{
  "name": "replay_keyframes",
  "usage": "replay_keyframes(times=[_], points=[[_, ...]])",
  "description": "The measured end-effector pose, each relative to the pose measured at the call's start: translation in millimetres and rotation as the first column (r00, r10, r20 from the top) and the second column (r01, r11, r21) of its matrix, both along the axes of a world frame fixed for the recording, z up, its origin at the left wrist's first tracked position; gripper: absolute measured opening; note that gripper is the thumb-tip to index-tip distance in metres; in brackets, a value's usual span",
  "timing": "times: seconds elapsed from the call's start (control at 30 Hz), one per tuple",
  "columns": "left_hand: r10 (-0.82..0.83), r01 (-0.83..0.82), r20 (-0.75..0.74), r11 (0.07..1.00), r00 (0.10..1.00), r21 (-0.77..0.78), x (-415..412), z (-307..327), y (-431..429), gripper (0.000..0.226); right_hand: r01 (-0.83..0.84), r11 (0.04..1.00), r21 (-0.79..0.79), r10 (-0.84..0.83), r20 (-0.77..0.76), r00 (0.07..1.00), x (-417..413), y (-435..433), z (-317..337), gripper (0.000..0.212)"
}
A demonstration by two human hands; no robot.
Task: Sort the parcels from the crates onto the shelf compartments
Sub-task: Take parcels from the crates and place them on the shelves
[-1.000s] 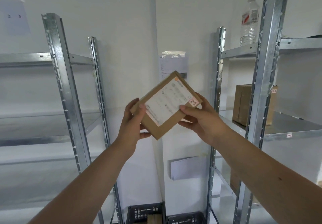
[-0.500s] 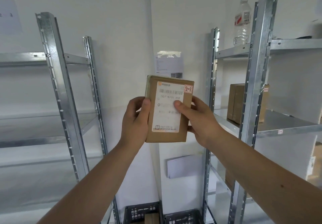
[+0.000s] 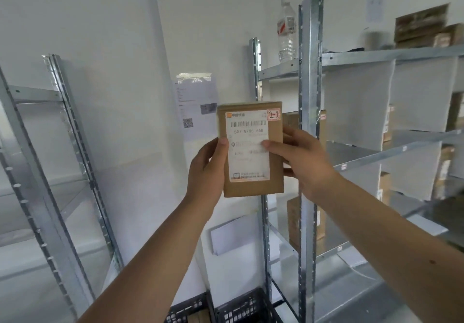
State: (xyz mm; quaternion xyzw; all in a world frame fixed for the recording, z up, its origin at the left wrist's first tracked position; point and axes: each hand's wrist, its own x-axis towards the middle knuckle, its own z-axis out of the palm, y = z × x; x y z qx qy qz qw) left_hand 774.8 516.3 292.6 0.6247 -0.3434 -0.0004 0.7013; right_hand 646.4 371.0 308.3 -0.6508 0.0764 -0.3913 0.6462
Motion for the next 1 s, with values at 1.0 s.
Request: replay_keyframes(times=[1.0], points=[[-0.717, 0.719, -0.077, 0.677, 0.693, 0.157, -329, -30, -365, 0.030, 0.742, 0.665, 0.084, -0.734, -0.111, 0.670, -403, -237, -52, 0.041]])
